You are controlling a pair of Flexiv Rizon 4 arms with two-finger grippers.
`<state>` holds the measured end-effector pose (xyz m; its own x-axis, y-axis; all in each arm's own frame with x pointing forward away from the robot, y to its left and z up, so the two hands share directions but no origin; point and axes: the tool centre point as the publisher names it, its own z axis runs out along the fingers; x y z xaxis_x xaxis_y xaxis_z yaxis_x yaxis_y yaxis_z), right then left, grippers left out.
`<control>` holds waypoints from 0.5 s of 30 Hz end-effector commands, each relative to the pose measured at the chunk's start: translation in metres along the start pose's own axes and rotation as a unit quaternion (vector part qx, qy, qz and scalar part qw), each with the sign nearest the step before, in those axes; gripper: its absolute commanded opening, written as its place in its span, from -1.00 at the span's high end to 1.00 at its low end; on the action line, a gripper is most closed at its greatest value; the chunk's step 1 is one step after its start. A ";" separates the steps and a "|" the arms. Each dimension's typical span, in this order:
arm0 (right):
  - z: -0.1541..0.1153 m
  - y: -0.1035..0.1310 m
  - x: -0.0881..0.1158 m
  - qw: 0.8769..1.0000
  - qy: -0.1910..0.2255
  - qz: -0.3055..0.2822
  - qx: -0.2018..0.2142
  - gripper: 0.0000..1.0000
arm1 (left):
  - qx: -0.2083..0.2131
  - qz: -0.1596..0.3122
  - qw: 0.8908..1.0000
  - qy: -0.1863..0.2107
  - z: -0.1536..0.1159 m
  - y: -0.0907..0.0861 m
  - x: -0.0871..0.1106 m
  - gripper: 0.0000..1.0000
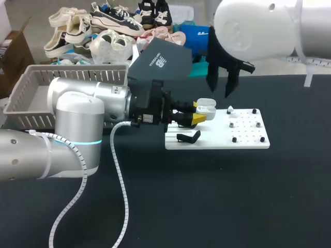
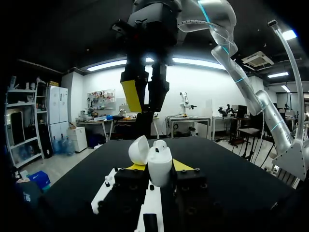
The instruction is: Pick up each earbud case from the left stands, insert the matching earbuds, close the lid, and place the case in the box.
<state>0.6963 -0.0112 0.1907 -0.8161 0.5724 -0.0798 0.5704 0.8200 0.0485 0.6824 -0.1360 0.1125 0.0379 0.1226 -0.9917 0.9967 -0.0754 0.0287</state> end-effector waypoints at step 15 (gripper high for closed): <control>0.006 -0.038 -0.046 0.994 -0.027 -0.083 -0.065 0.05 | 0.001 0.000 1.000 -0.001 0.000 0.001 0.001 1.00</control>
<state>0.7108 -0.0662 0.1927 -0.8880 0.4380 -0.1400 0.4184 0.8959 0.1492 0.6824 -0.1360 0.1126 0.0379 0.1226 -0.9917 0.9967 -0.0755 0.0287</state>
